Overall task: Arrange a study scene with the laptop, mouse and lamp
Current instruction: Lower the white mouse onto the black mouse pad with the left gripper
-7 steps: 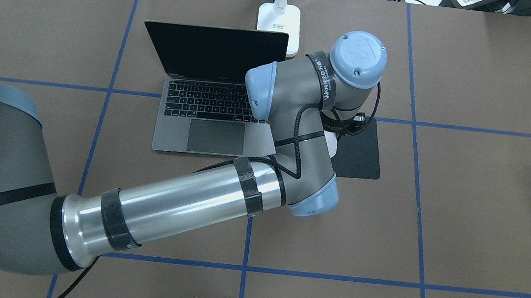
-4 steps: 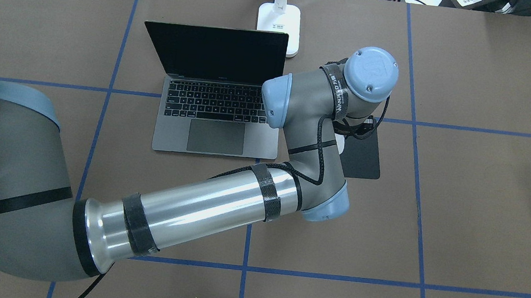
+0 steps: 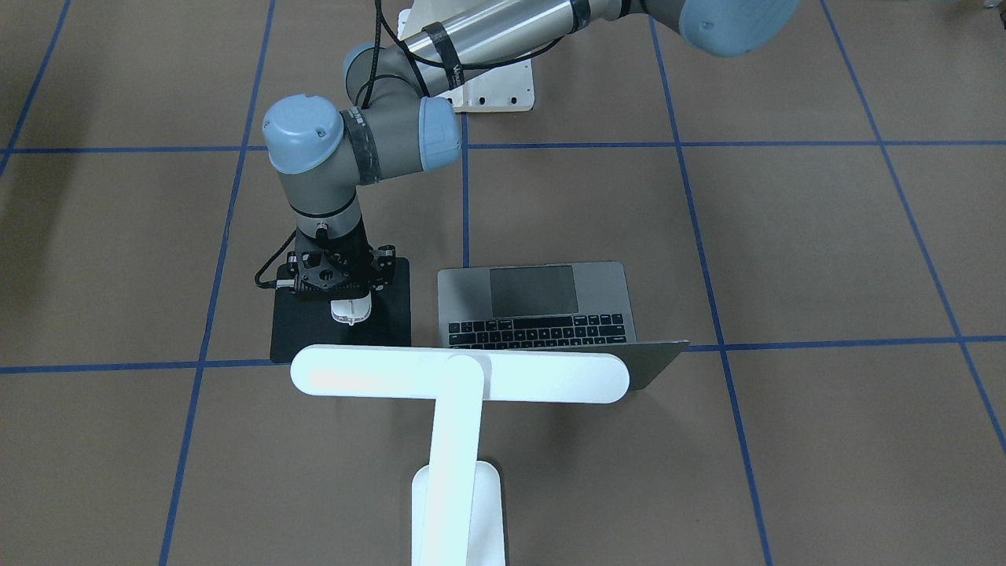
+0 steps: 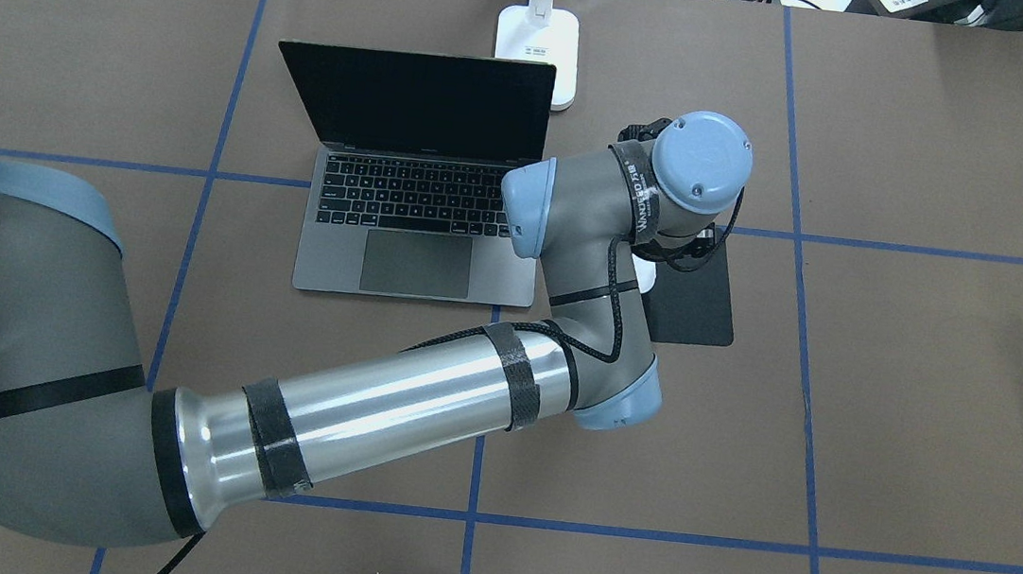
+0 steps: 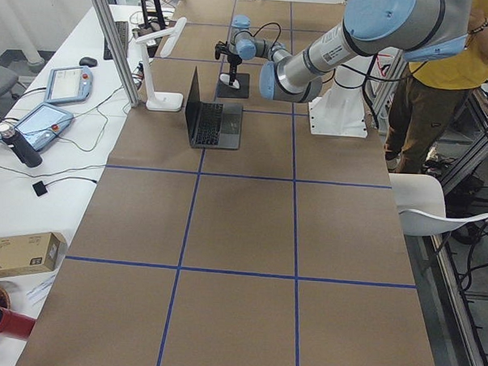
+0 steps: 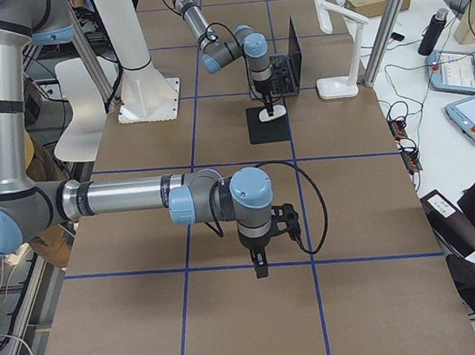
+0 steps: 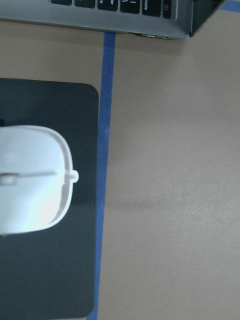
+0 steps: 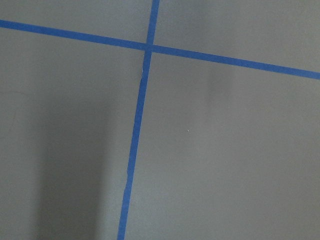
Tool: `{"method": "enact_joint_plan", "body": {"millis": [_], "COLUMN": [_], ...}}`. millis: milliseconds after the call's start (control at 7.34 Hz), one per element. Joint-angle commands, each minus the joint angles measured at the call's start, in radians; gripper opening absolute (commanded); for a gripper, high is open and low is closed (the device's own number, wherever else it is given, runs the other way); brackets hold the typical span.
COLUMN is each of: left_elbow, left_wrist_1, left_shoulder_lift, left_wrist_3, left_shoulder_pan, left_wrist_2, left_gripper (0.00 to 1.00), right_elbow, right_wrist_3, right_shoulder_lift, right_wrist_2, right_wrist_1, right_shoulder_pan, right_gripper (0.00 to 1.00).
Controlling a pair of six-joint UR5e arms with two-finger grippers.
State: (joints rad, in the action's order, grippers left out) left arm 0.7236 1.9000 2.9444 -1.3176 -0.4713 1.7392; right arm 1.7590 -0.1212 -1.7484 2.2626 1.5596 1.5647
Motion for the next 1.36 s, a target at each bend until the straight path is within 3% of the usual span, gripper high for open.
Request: {"method": "enact_joint_plan", "body": {"millis": [0,272,681,1090,1226], "left_elbow": [0.014,0.112,0.473,1.010,1.121], "left_wrist_1": [0.004,-0.010,-0.227,-0.411,-0.436], "left_shoulder_lift": [-0.004,-0.049,-0.215,-0.604,-0.720], "left_wrist_3": [0.000,0.001,0.038,0.283,0.411], "left_shoulder_pan": [0.009,0.013,-0.004,-0.091,-0.177], "left_wrist_2": [0.000,0.008,0.083,0.092,0.174], "left_gripper": [0.99,0.99,0.99,1.00,1.00], "right_elbow": [-0.001,-0.001,-0.001,-0.001,-0.001], "right_wrist_3": [0.000,0.000,0.011,0.018,0.018], "right_shoulder_lift": [0.004,0.003,-0.016,-0.017,-0.017], "right_wrist_2": [0.000,0.000,-0.008,-0.011,-0.009], "right_wrist_1": [-0.001,-0.001,-0.004,-0.013,-0.013], "right_shoulder_pan": [0.000,0.000,0.000,0.002,0.002], "right_gripper": [1.00,1.00,1.00,1.00,1.00]}}
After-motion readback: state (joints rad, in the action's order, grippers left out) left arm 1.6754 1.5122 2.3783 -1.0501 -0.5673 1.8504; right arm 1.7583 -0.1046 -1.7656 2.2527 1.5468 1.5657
